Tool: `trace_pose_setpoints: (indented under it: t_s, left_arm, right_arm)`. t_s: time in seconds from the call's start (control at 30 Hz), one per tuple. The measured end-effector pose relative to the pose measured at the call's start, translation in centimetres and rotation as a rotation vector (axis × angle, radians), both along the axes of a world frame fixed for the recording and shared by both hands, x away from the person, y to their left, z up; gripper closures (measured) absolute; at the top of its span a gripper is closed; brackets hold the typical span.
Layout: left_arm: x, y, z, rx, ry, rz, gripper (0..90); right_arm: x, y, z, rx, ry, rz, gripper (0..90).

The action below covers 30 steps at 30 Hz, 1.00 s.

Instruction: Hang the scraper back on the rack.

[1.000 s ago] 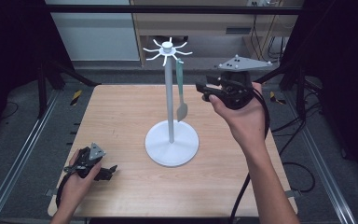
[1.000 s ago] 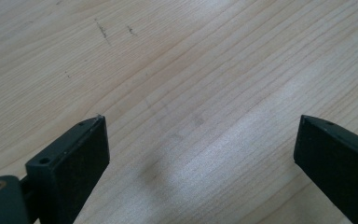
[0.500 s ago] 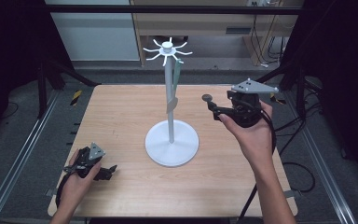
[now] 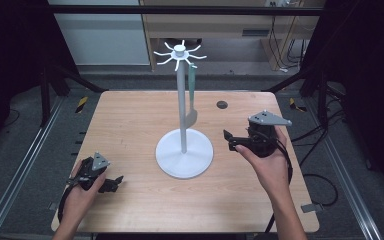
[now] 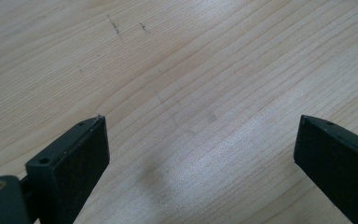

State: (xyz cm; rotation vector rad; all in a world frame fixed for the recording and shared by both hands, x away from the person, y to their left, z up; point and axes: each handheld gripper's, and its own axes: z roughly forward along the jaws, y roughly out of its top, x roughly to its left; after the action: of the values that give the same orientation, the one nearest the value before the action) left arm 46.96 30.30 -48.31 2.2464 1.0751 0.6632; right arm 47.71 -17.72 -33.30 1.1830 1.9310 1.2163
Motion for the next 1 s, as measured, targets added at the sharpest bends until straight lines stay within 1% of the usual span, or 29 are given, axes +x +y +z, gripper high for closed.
trace_pose_setpoints:
  t_s: [0.03, 0.07, 0.23, 0.3, 0.4, 0.43, 0.47, 0.5, 0.57, 0.6, 0.63, 0.77, 0.8, 0.83, 0.87, 0.9, 0.93, 0.97, 1.0]
  left_arm:
    - [0.0, 0.0, 0.0, -0.001, 0.001, 0.001, 3.0]
    - [0.0, 0.0, 0.0, 0.000, 0.003, 0.000, 3.0]
    - [0.0, 0.0, 0.0, -0.006, -0.002, -0.002, 3.0]
    - [0.0, 0.0, 0.0, -0.005, -0.001, -0.005, 3.0]
    - [0.0, 0.0, 0.1, -0.011, -0.004, -0.004, 3.0]
    - [0.0, 0.0, 0.1, -0.012, -0.006, -0.003, 3.0]
    - [0.0, 0.0, 0.1, -0.014, -0.006, -0.003, 3.0]
    - [0.0, 0.0, 0.1, -0.011, -0.005, -0.002, 3.0]
    - [0.0, -0.1, 0.1, -0.006, -0.003, -0.004, 3.0]
    - [0.0, -0.1, 0.1, -0.004, -0.003, -0.005, 3.0]
    - [0.0, -0.1, 0.1, -0.004, -0.004, -0.005, 3.0]
    - [0.0, -0.2, 0.1, -0.003, -0.005, -0.005, 3.0]
    - [0.0, -0.2, 0.1, -0.003, -0.005, -0.005, 3.0]
    - [0.0, -0.2, 0.1, 0.000, -0.005, -0.004, 3.0]
    - [0.0, -0.1, 0.2, -0.001, -0.007, -0.004, 3.0]
    - [0.1, -0.1, 0.2, -0.003, -0.007, -0.003, 3.0]
    - [0.1, -0.1, 0.1, -0.006, -0.011, -0.001, 3.0]
    - [0.1, 0.0, 0.1, -0.006, -0.010, 0.001, 3.0]
    - [0.1, 0.0, 0.1, -0.004, -0.010, 0.002, 3.0]
  right_arm:
    - [0.0, -0.2, -0.8, 0.005, -0.002, -0.009, 8.1]
    - [0.0, -0.2, -0.8, 0.005, -0.002, -0.009, 8.1]
    - [-0.1, -0.7, -3.2, 0.020, 0.007, -0.033, 6.7]
    - [-0.1, -0.9, -4.2, 0.005, 0.014, -0.045, 6.5]
    - [0.1, -1.3, -5.7, 0.010, 0.042, -0.056, 6.5]
    - [0.4, -1.6, -6.4, 0.015, 0.058, -0.063, 6.5]
    - [0.4, -1.6, -6.4, 0.015, 0.058, -0.063, 6.5]
    - [0.5, -1.7, -6.8, 0.011, 0.065, -0.066, 6.5]
    - [0.8, -1.8, -7.5, 0.012, 0.087, -0.072, 6.5]
    - [1.1, -1.9, -8.3, 0.010, 0.110, -0.079, 6.6]
    - [1.1, -1.9, -8.3, 0.010, 0.110, -0.079, 6.6]
    - [1.6, -2.0, -9.9, 0.015, 0.154, -0.109, 8.2]
    - [1.8, -2.1, -10.8, 0.013, 0.172, -0.122, 9.6]
    - [1.8, -2.1, -10.8, 0.013, 0.172, -0.122, 9.6]
    - [1.9, -2.2, -11.2, 0.009, 0.177, -0.125, 10.2]
    - [1.9, -2.3, -11.8, -0.006, 0.192, -0.139, 11.1]
    - [1.9, -2.3, -11.8, -0.006, 0.192, -0.139, 11.1]
    - [2.0, -2.5, -12.3, -0.004, 0.202, -0.139, 11.5]
    - [2.0, -2.5, -12.3, -0.004, 0.202, -0.139, 11.5]
